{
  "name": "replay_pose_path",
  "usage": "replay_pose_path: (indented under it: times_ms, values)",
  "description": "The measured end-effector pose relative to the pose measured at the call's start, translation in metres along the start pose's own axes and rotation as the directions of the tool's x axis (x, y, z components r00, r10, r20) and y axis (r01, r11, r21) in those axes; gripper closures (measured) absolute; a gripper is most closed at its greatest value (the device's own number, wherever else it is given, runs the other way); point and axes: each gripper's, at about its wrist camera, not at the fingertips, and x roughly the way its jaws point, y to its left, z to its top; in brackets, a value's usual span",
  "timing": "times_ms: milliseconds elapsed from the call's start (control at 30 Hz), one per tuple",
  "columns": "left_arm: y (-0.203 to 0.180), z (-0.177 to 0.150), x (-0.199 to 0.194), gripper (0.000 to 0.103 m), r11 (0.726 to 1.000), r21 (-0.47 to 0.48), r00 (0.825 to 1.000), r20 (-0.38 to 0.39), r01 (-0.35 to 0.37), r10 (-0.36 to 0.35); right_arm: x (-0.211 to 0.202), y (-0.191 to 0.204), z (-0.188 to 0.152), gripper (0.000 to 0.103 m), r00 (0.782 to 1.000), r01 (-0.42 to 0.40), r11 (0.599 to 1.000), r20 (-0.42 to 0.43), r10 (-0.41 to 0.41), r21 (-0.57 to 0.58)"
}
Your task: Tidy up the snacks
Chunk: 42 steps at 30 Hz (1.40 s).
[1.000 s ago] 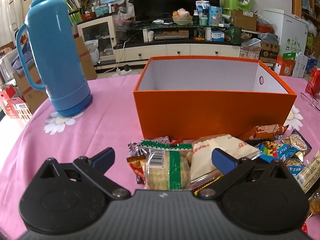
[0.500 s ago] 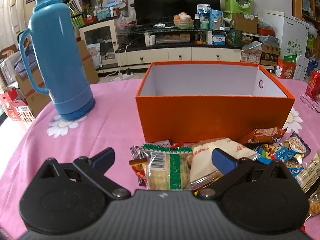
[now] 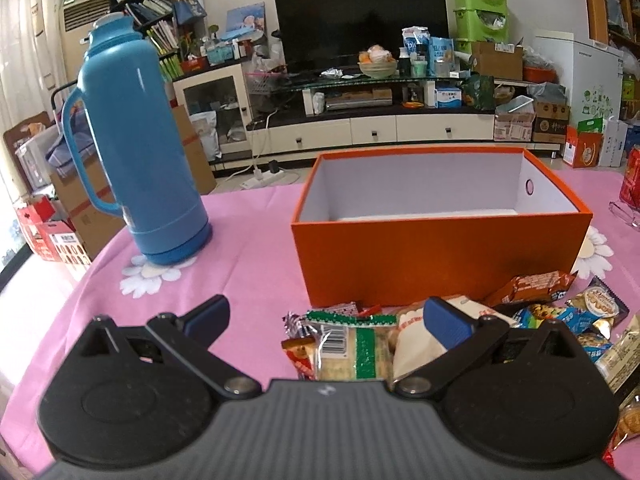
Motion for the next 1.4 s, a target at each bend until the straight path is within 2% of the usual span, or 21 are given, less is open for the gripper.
replay_pose_path:
  times_ms: [433, 667, 1000, 1133, 1200, 1300, 1400]
  values:
    - [0.006, 0.001, -0.005, 0.000, 1.000, -0.016, 1.000, 0.005, -0.002, 0.002, -0.003, 0.007, -0.001, 0.006, 1.000, -0.001, 0.999, 0.011, 0.001, -0.038]
    - [0.000, -0.002, 0.002, 0.000, 1.000, 0.007, 1.000, -0.009, -0.010, 0.010, -0.008, 0.006, -0.001, 0.006, 0.998, -0.060, 0.997, 0.026, 0.061, -0.042]
    - [-0.010, -0.007, 0.010, 0.000, 0.999, 0.039, 1.000, -0.023, 0.006, -0.005, -0.007, 0.001, 0.000, 0.006, 0.984, -0.179, 0.984, 0.021, 0.179, 0.001]
    - [-0.011, -0.007, 0.013, 0.000, 0.999, 0.041, 0.999, -0.034, 0.019, -0.018, -0.004, 0.008, -0.001, 0.006, 0.984, -0.177, 0.984, 0.013, 0.177, -0.025]
    - [-0.008, -0.006, 0.010, 0.000, 0.999, 0.032, 0.999, -0.026, 0.041, -0.040, -0.005, 0.012, -0.001, 0.006, 0.985, -0.171, 0.984, 0.014, 0.172, -0.046]
    - [-0.002, -0.006, -0.001, 0.000, 0.993, 0.034, 0.994, -0.010, 0.113, -0.112, -0.007, 0.013, 0.000, 0.006, 0.979, -0.201, 0.978, 0.019, 0.202, -0.052]
    - [0.005, -0.015, -0.016, 0.000, 0.974, 0.060, 0.976, -0.013, 0.216, -0.216, -0.011, 0.014, -0.001, 0.006, 0.978, -0.205, 0.975, 0.023, 0.208, -0.087]
